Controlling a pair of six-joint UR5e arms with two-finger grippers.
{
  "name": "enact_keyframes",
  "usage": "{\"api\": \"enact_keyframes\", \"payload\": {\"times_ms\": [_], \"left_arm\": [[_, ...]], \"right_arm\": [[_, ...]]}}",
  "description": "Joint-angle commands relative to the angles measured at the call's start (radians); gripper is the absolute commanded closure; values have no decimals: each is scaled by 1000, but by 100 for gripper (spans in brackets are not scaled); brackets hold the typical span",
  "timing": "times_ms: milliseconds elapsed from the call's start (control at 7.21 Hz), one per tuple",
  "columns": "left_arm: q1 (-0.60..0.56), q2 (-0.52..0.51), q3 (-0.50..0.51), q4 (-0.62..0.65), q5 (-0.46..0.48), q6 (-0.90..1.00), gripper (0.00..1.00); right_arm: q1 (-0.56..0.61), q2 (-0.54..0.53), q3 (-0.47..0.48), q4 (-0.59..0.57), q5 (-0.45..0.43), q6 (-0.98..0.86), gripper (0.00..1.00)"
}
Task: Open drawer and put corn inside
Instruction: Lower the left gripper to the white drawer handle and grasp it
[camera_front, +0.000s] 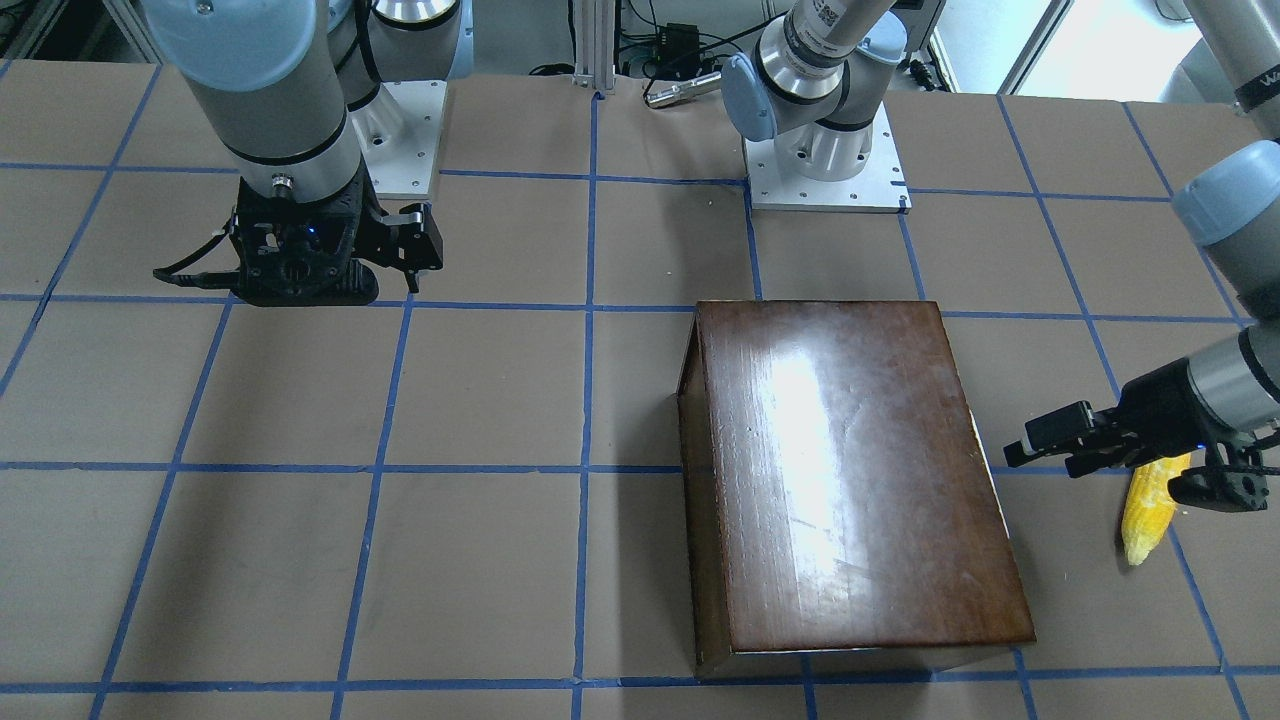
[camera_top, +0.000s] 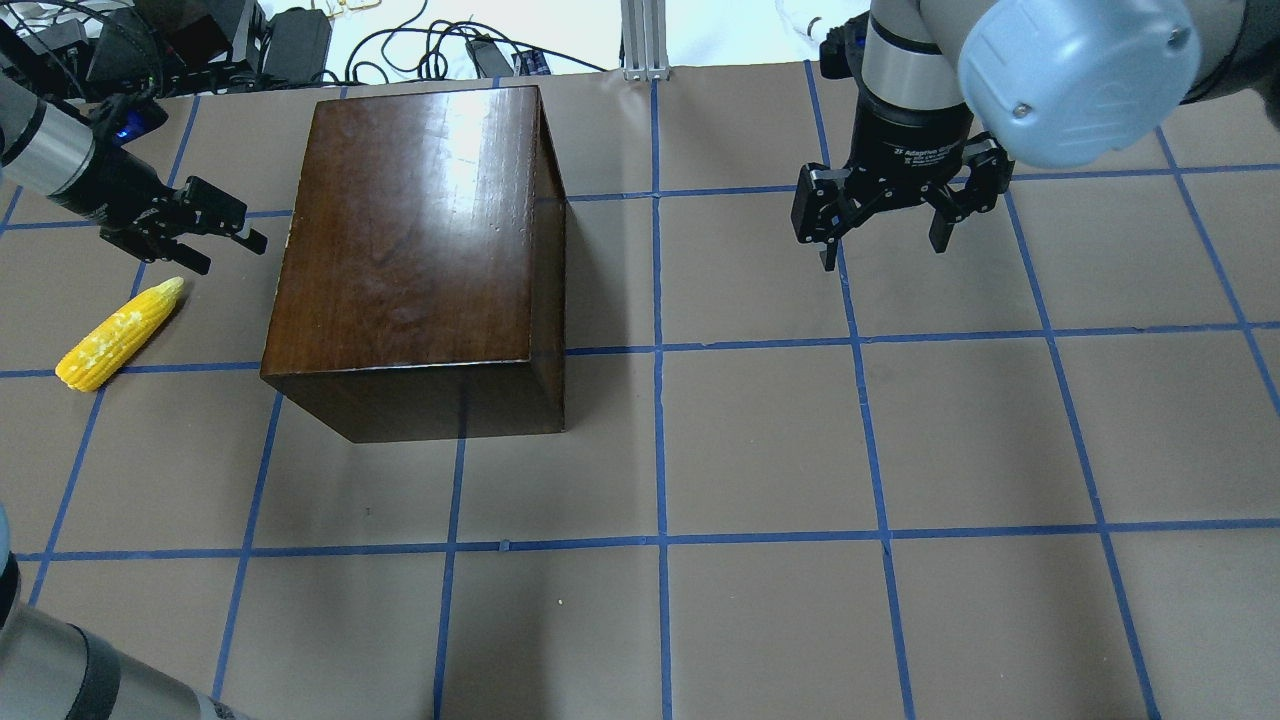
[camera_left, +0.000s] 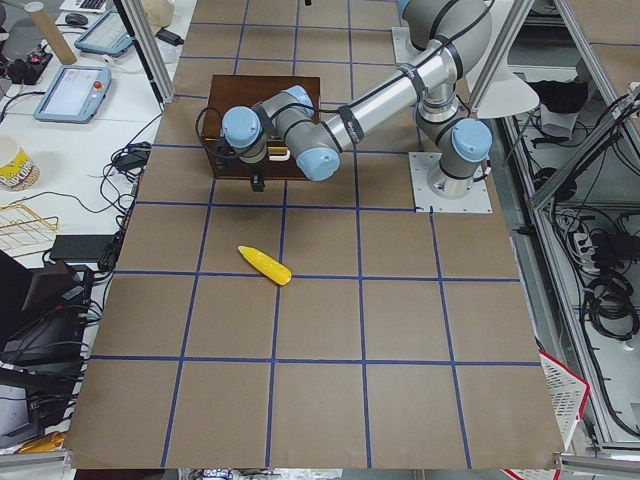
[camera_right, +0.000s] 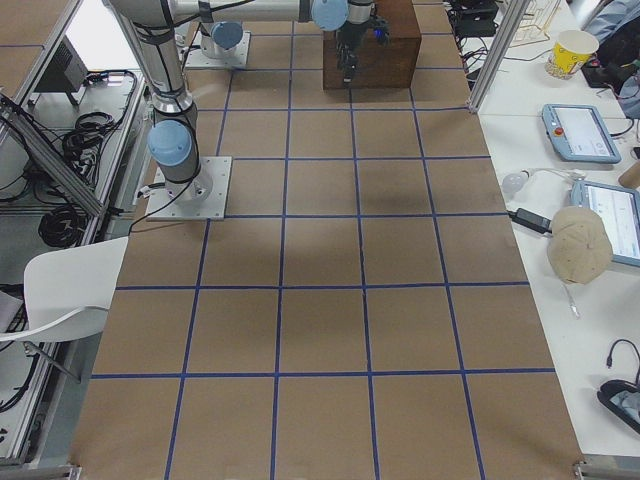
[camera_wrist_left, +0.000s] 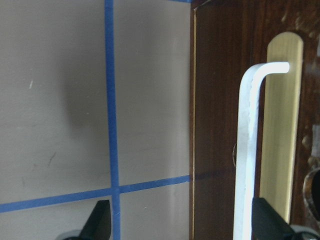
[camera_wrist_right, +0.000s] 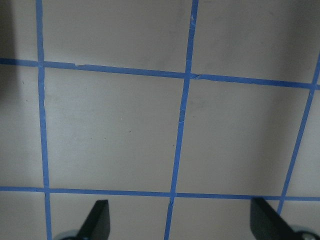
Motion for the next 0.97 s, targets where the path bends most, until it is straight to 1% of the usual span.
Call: {"api": "enact_keyframes", "payload": {"times_ms": [0, 139, 832], "left_arm": [[-6, -19, 0, 0, -26, 10, 0], [-6, -22, -1, -2, -46, 10, 0], [-12, -34, -27, -6, -57, 17, 0]], "right_arm": [[0, 0, 0, 0, 0, 0, 0], [0, 0, 0, 0, 0, 0, 0], [0, 0, 0, 0, 0, 0, 0]]}}
